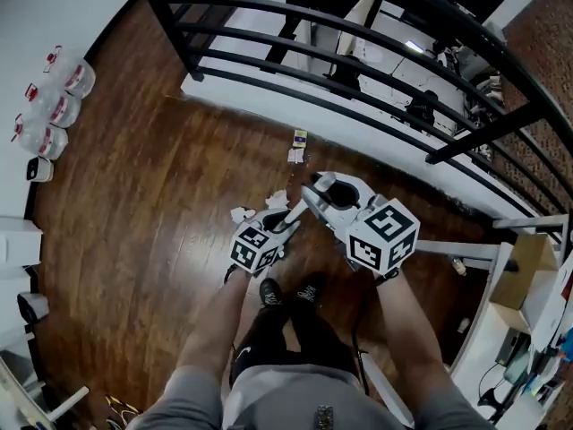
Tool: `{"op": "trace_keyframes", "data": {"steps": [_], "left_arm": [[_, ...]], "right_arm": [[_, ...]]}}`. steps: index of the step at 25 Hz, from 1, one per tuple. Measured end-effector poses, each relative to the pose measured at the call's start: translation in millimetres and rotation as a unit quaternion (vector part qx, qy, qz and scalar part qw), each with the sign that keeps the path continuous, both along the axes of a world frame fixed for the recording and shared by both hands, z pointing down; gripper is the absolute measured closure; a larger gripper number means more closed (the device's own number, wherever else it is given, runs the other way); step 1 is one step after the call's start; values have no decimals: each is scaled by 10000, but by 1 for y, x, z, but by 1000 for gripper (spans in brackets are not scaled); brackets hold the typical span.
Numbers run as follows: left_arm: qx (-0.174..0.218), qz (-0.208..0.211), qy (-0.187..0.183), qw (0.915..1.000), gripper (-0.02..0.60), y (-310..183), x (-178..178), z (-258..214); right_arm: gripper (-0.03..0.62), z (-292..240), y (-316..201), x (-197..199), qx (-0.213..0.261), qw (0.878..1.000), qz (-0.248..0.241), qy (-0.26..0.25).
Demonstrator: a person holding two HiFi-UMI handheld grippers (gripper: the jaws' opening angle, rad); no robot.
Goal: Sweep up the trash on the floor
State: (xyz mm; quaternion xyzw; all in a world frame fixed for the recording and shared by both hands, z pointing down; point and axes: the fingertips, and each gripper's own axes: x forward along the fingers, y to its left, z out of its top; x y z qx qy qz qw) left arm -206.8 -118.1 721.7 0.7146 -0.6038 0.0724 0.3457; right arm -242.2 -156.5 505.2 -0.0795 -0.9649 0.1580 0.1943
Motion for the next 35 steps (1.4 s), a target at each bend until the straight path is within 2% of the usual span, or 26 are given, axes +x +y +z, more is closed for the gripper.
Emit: {"op": "trace_keyframes", "data": {"steps": [4, 7, 11, 16, 20, 26, 30, 35], "left_arm": [[-437, -118, -251, 9987, 452, 33, -32, 24], [-596, -80, -310, 9977, 449, 47, -56, 39], [-423, 138, -286, 9986, 442, 30, -86, 45], [-117, 819, -2, 9966, 442, -19, -94, 46], [82, 1355, 100, 9907, 442, -58, -92, 37], [483, 1922, 124, 9801, 434, -122, -72, 23], [704, 2240, 100, 9720, 433, -161, -47, 15], [810, 2589, -52, 9625, 434, -182, -29, 7]], "right_arm": [[497, 26, 24, -20, -243, 9995, -160, 145], [497, 43, 32, -35, -320, 9990, -50, 311], [497, 51, 17, -59, -173, 9980, 324, 509], [496, 51, -28, -71, 56, 9915, 1096, 703], [496, 40, -61, -68, 265, 9829, 1654, 759], [497, 24, -107, -40, 564, 9652, 2416, 832], [497, 15, -131, -16, 761, 9550, 2728, 878], [497, 5, -145, 5, 812, 9491, 2973, 649]]}}
